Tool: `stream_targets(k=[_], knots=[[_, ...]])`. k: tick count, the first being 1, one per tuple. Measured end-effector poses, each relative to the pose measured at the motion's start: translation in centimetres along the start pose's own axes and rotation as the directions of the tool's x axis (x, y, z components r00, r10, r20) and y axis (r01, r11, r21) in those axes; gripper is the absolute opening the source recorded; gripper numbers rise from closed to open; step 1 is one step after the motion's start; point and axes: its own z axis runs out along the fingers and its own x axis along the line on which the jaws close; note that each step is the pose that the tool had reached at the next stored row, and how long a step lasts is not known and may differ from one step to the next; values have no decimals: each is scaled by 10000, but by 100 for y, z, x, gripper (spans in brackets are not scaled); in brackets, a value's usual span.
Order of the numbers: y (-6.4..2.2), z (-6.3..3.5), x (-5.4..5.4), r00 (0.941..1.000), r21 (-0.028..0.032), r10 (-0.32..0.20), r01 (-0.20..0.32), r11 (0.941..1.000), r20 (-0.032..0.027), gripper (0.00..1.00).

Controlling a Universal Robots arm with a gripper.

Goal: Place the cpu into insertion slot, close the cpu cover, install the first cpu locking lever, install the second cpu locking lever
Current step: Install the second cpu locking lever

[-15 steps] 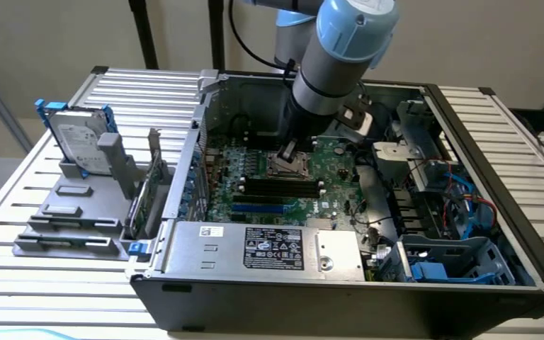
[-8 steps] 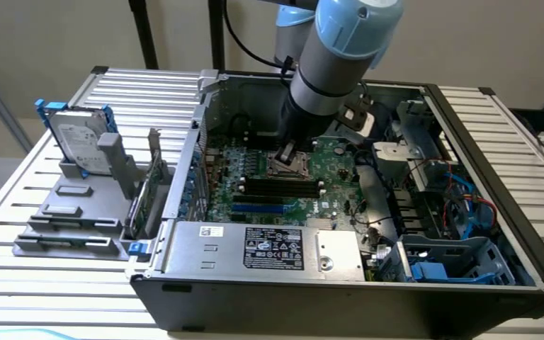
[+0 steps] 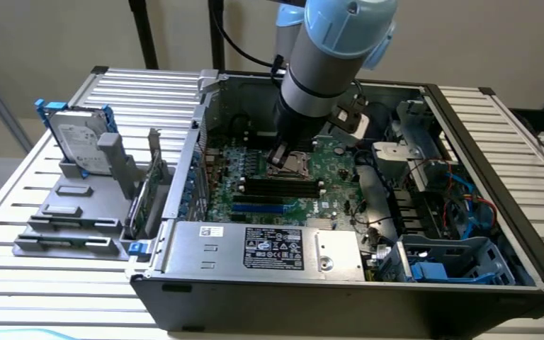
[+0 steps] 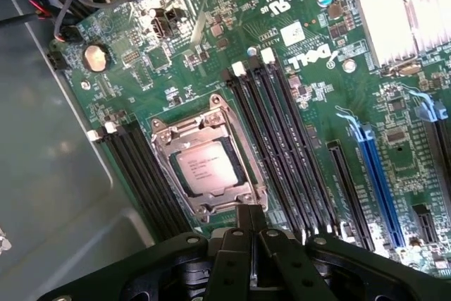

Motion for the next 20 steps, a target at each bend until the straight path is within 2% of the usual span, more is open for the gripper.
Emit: stream_targets(k=[5, 20], knots=[[-35, 8, -23, 9999, 84, 154, -154, 9998, 20, 11], [-132, 168, -112, 9991, 46, 434, -434, 9990, -21, 11]])
